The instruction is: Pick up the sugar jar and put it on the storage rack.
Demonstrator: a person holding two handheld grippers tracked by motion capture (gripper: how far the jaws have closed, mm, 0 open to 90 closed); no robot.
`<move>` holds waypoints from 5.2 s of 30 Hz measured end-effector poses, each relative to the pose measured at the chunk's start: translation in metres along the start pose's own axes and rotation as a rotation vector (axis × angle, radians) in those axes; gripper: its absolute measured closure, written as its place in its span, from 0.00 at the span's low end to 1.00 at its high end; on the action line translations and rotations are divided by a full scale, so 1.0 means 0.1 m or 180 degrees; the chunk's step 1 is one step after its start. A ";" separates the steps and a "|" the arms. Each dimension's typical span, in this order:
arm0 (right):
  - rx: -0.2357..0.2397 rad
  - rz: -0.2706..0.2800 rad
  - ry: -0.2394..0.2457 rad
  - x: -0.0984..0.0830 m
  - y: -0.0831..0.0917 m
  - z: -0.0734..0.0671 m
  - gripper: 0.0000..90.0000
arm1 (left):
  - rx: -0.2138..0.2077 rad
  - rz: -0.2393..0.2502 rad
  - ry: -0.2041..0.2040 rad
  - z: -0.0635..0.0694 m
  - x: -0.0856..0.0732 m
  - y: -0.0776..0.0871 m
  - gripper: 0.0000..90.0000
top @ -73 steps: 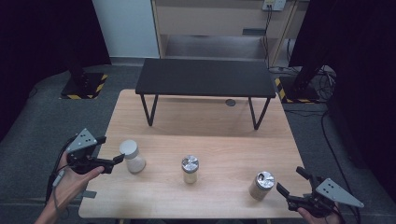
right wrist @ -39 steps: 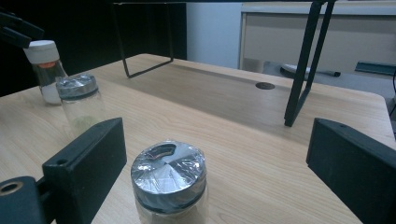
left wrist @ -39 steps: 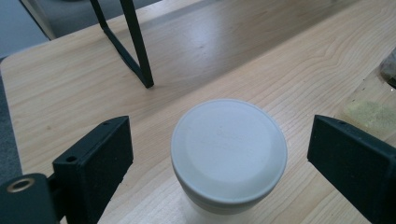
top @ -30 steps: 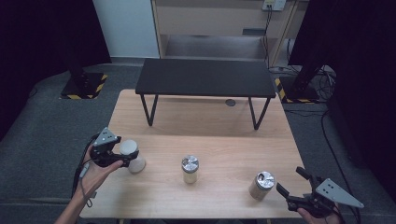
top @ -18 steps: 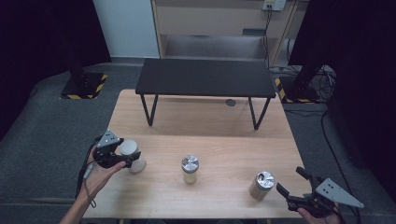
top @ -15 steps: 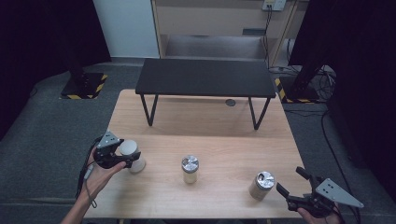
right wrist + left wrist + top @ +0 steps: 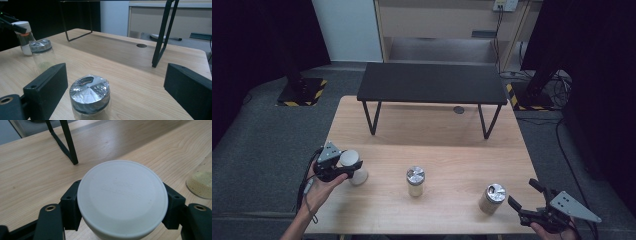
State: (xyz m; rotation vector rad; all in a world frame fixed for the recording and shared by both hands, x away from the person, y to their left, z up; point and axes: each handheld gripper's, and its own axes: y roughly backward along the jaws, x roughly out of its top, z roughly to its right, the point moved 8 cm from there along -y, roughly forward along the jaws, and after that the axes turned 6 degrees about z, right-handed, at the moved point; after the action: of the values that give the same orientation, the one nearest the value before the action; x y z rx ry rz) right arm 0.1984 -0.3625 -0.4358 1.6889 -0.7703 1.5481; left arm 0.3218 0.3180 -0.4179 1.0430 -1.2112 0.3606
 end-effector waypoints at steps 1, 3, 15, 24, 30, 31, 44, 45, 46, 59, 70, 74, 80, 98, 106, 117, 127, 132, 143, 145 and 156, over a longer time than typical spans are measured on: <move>0.0001 -0.0001 0.0003 0.00 0.00 0.00 0.07 | 0.0009 0.0005 0.0008 0.01 0.00 0.00 0.36; 0.0003 -0.0001 0.0005 0.00 0.00 0.00 0.07 | 0.0014 0.0006 0.0022 0.01 0.00 0.00 0.36; 0.0006 0.0007 -0.0004 0.00 0.00 0.00 0.07 | -0.0034 -0.0016 0.0017 0.01 0.05 -0.02 0.36; 0.0004 0.0020 -0.0017 0.00 0.00 0.01 0.06 | -0.0112 -0.0012 -0.0061 0.04 0.18 0.01 0.36; 0.0011 0.0016 -0.0018 0.00 0.00 0.01 0.06 | -0.0225 0.0001 -0.0112 0.07 0.31 0.05 0.36; 0.0012 0.0016 -0.0018 0.00 0.00 0.01 0.06 | -0.0248 -0.0012 -0.0137 0.08 0.34 0.06 0.36; 0.0046 0.0041 -0.0045 -0.01 0.00 0.02 0.04 | -0.0498 -0.0169 -0.0340 0.16 0.63 0.04 0.36; 0.0048 0.0041 -0.0050 -0.01 0.00 0.02 0.04 | -0.0513 -0.0177 -0.0340 0.16 0.65 0.04 0.36; 0.0046 0.0041 -0.0049 -0.01 0.00 0.01 0.04 | -0.0530 -0.0186 -0.0341 0.16 0.66 0.04 0.36; 0.0074 0.0040 -0.0053 -0.01 -0.01 0.02 0.02 | -0.0687 -0.0340 -0.0310 0.17 0.91 -0.01 0.36; 0.0078 0.0038 -0.0037 -0.01 0.00 0.01 0.03 | -0.0776 -0.0407 -0.0368 0.22 1.30 -0.02 0.36; 0.0084 0.0034 -0.0035 -0.01 -0.01 0.02 0.03 | -0.0815 -0.0393 -0.0362 0.22 1.43 -0.02 0.36; 0.0086 0.0033 -0.0032 -0.01 -0.01 0.02 0.03 | -0.0830 -0.0371 -0.0356 0.21 1.69 0.01 0.36; 0.0096 0.0031 -0.0047 -0.02 -0.01 0.02 0.03 | -0.0775 -0.0380 -0.0333 0.16 2.43 -0.03 0.36; 0.0107 0.0031 -0.0059 -0.02 -0.01 0.03 0.03 | -0.0788 -0.0373 -0.0298 0.13 2.72 -0.14 0.36; 0.0118 0.0036 -0.0079 -0.03 -0.01 0.03 0.03 | -0.0604 -0.0319 -0.0262 0.08 3.14 -0.28 0.36; 0.0111 0.0035 -0.0104 -0.04 -0.01 0.05 0.03 | -0.0345 -0.0327 -0.0137 -0.06 3.37 -0.59 0.36; 0.0106 0.0040 -0.0110 -0.04 -0.01 0.05 0.03 | -0.0174 -0.0369 -0.0079 -0.15 3.43 -0.75 0.36; 0.0110 0.0039 -0.0121 -0.03 0.00 0.05 0.03 | 0.0070 -0.0322 0.0117 -0.25 3.46 -1.05 0.36; 0.0112 0.0045 -0.0122 -0.04 0.00 0.05 0.03 | 0.0100 -0.0334 0.0128 -0.26 3.45 -1.11 0.36; 0.0111 0.0056 -0.0139 -0.05 0.00 0.07 0.03 | 0.0158 -0.0398 0.0101 -0.26 3.50 -1.31 0.36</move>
State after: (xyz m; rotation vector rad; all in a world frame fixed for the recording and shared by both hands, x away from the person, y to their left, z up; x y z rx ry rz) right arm 0.2015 -0.3682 -0.4406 1.7507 -0.7866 1.5496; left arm 0.5595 0.1726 -0.1678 1.1459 -1.1077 0.3100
